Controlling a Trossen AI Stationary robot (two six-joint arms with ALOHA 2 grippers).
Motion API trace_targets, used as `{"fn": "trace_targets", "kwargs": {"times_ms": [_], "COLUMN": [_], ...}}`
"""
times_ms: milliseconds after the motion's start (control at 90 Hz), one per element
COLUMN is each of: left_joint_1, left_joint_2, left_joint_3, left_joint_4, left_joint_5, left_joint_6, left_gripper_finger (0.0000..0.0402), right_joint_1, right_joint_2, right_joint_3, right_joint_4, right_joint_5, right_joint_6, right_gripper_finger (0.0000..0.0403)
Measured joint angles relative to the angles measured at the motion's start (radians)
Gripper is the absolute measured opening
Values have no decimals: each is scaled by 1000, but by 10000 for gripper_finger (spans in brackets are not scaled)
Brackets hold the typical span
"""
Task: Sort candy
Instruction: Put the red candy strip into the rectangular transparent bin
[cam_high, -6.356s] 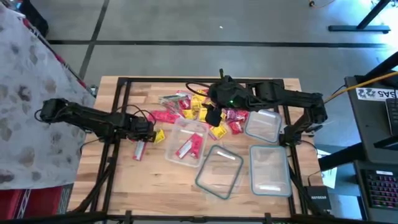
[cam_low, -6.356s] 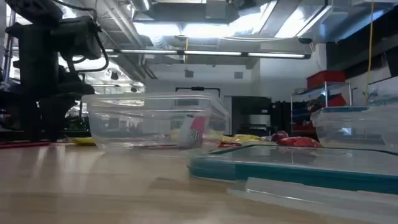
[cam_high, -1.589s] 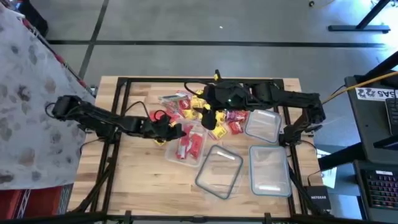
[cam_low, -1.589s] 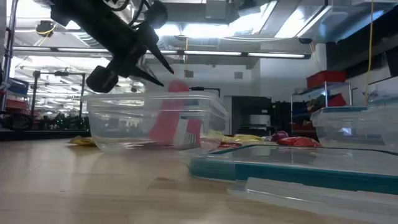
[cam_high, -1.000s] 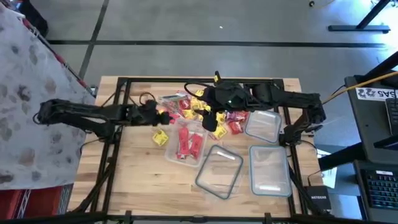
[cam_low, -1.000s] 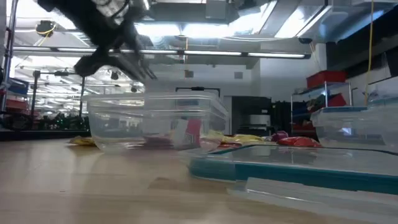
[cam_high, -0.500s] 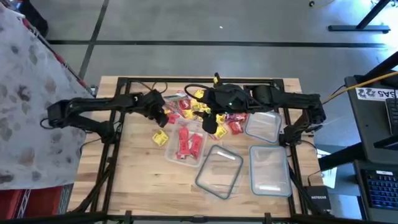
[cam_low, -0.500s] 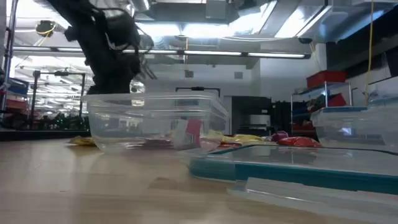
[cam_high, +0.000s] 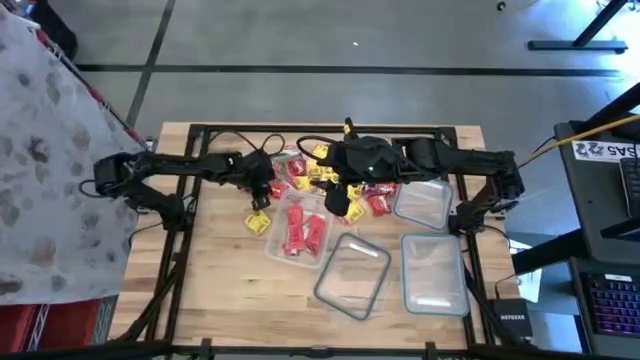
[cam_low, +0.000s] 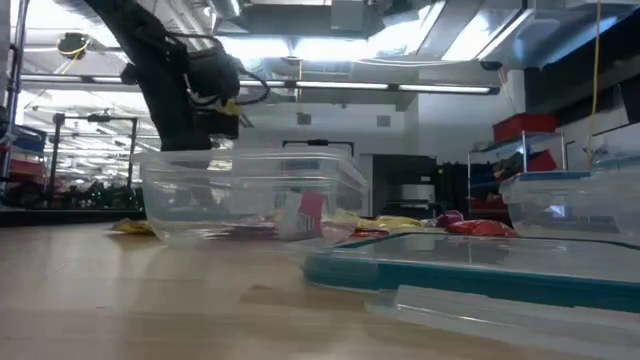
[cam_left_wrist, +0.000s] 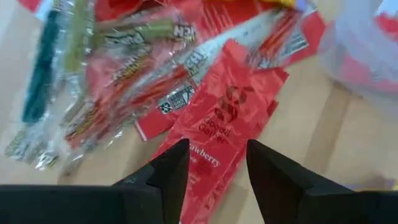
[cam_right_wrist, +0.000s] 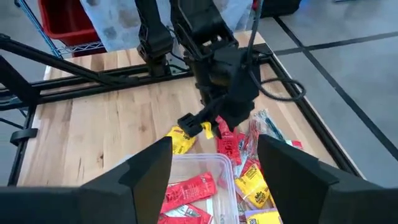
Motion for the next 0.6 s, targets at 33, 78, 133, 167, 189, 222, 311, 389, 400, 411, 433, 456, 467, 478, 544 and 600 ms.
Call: {"fn": "trace_targets", "kwargs": {"times_ms": [33,78,133,167,189,222,311,389,400,411,433,456,467,478,544,600], "left_joint_1": [1,4,4,4,3,3,-8,-31,-33,-35,-39,-43,-45,-46,-55,-60], "left_joint_2": [23,57,94,116,127,143,164,163,161,159,155,151,149,147,130,104], "left_joint_3": [0,0,4,5,6,7,10,10,10,10,8,7,6,5,1,0], "left_joint_4": [4,12,20,24,22,21,32,35,33,31,25,20,17,16,3,-10], "left_joint_5": [1,9,8,9,11,20,60,86,91,96,111,124,130,136,155,156], "left_joint_6": [-9,-39,-77,-104,-123,-143,-177,-200,-206,-212,-224,-241,-249,-257,-304,-343], "left_gripper_finger": [153,157,162,164,166,167,161,136,131,126,115,103,97,91,54,24], "right_joint_1": [0,0,5,6,6,6,7,11,11,11,11,11,11,11,11,11], "right_joint_2": [0,0,0,0,0,0,0,0,0,0,0,0,0,0,0,0], "right_joint_3": [0,0,0,0,0,0,0,0,0,0,0,0,0,0,0,0], "right_joint_4": [0,0,0,0,0,0,-1,0,1,1,1,0,0,0,1,1], "right_joint_5": [0,0,0,0,0,0,0,0,0,0,1,2,3,4,9,10], "right_joint_6": [0,1,1,1,2,4,11,13,13,13,13,13,13,13,12,12], "right_gripper_finger": [224,224,224,224,224,224,224,224,224,224,224,224,224,224,224,224]}}
